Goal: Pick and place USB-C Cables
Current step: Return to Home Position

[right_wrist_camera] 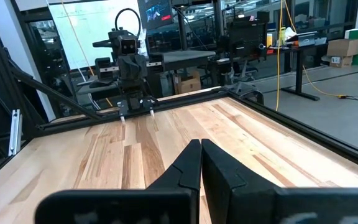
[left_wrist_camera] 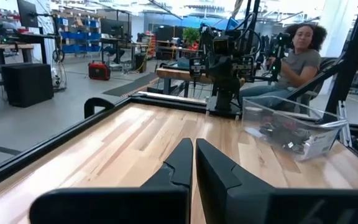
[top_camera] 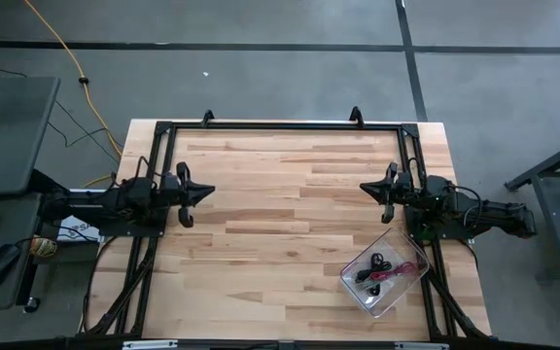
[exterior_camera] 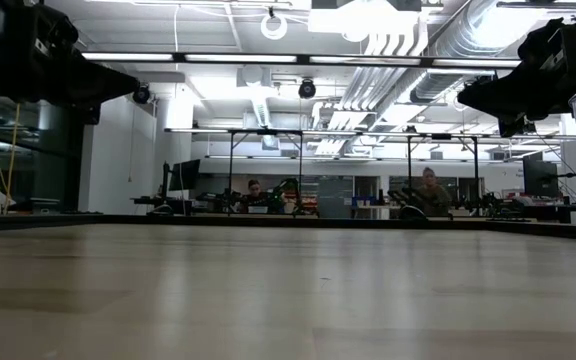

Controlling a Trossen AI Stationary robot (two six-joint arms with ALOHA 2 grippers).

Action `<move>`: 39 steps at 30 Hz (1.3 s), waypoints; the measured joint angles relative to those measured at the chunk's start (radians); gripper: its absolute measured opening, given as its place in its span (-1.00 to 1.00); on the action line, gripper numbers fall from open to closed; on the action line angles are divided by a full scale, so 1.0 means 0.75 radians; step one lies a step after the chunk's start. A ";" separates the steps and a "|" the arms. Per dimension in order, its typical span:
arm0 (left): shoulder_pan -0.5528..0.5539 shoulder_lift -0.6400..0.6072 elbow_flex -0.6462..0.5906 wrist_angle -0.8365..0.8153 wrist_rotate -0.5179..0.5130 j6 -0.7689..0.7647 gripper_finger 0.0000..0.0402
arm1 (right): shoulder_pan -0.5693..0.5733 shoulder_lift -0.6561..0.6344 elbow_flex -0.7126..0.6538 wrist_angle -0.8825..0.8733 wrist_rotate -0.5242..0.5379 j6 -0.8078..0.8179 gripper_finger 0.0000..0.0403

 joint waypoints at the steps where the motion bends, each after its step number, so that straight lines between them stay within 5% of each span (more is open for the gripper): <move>1: 0.000 0.000 0.000 -0.013 0.000 0.000 -1.00 | 0.000 0.000 0.000 0.000 0.000 0.000 -0.98; 39: 0.000 0.040 0.001 -0.026 0.002 0.000 -1.00 | 0.000 0.000 0.000 0.000 0.000 0.000 -0.98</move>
